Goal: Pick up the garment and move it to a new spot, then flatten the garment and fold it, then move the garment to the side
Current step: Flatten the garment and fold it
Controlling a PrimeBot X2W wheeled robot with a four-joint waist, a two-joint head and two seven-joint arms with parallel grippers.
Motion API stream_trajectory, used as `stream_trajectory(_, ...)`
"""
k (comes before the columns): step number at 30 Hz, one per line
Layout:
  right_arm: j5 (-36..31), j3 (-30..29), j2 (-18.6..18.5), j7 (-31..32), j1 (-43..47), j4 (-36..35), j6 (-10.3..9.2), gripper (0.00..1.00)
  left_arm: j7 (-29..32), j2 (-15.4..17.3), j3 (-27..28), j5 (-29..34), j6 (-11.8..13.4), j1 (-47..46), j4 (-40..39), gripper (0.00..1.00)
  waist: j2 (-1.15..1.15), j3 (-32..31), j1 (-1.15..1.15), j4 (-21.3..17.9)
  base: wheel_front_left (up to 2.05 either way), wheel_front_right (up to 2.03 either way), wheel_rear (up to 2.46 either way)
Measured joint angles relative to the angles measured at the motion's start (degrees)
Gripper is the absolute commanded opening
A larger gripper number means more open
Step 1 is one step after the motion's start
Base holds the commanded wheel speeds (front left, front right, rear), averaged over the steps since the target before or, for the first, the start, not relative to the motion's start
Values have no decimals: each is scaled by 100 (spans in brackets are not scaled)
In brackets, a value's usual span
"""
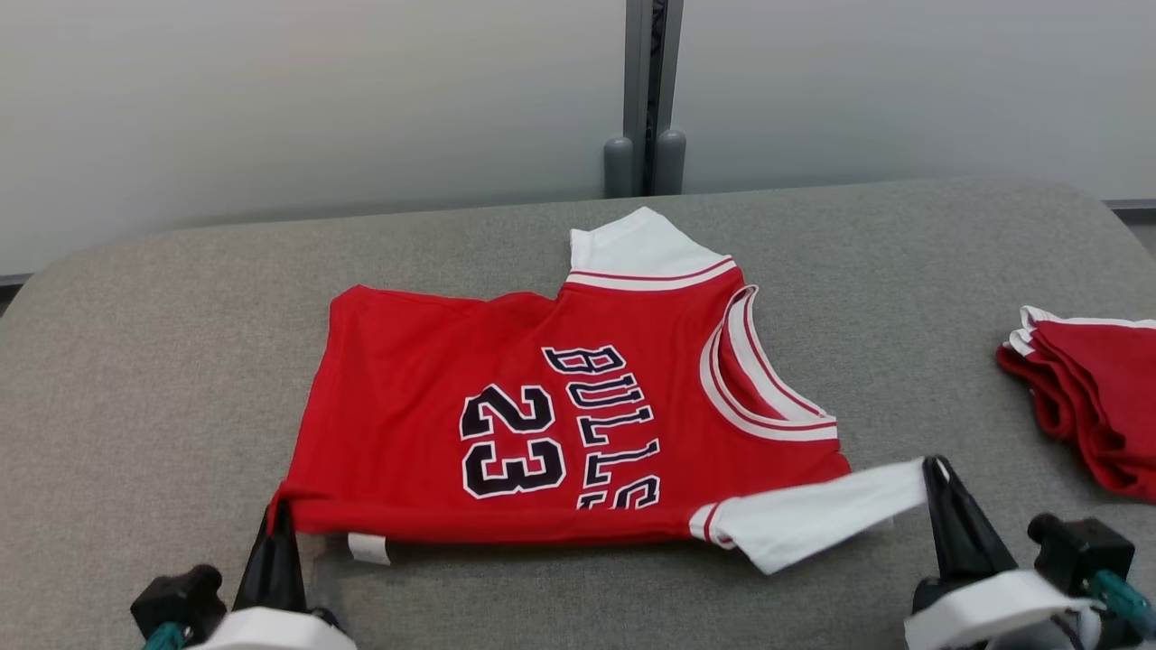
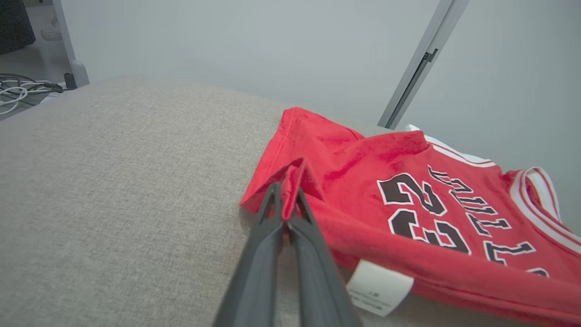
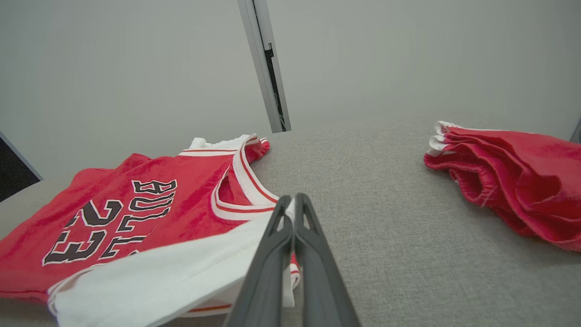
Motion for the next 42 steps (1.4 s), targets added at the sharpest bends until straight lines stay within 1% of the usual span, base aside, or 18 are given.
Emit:
stream_trajectory(3,-20,31,-12,0,-511,80,0,0,0,4,-152,58,11,-385,19,0,0,158,0,34,0,0,0)
stream_trajectory(6,-81,14,-48,0,-1021,280,0,0,0,-1,-305,123,43,-775,223,0,0,338,0,78,0,0,0)
stream_trajectory(9,-144,-75,-100,0,-1489,567,0,0,0,3,-354,159,123,-1174,471,0,0,535,0,125,0,0,0)
stream_trajectory(13,-313,-144,-179,-1,-2040,932,0,0,0,2,-398,223,131,-1697,794,0,0,826,0,195,0,0,0)
stream_trajectory(19,-526,-162,-224,-4,-2571,1363,0,0,0,2,-423,276,90,-2251,1213,0,0,1239,0,309,0,0,0)
stream_trajectory(25,-662,-211,-204,-4,-2916,1693,0,0,0,1,-433,275,93,-2559,1392,0,0,1531,0,375,0,0,0)
stream_trajectory(26,-662,-211,-204,-4,-2916,1693,0,12,0,1,-433,275,93,-2559,1392,49,0,1531,0,375,0,0,0)
stream_trajectory(27,-660,-233,-181,-5,-2958,1775,0,93,0,-1,-446,275,102,-2584,1402,100,0,1558,0,382,0,0,0)
stream_trajectory(28,-642,-226,-157,-4,-2989,1824,0,100,0,1,-449,275,110,-2609,1415,100,0,1579,0,386,0,0,0)
stream_trajectory(32,-624,-259,-114,-4,-3062,1656,0,100,0,3,-430,265,229,-2617,1241,100,0,1609,0,386,0,0,0)
stream_trajectory(35,-657,-352,-113,-4,-2969,1434,0,100,0,-2,-401,269,330,-2415,1015,100,0,1583,0,381,0,0,0)
stream_trajectory(39,-594,-390,-108,-4,-2523,1111,0,100,0,2,-463,344,380,-1958,786,100,0,1502,0,385,0,0,0)
stream_trajectory(42,-482,-289,-104,-5,-2049,951,0,100,0,9,-506,325,437,-1649,733,100,0,1423,0,390,0,0,0)
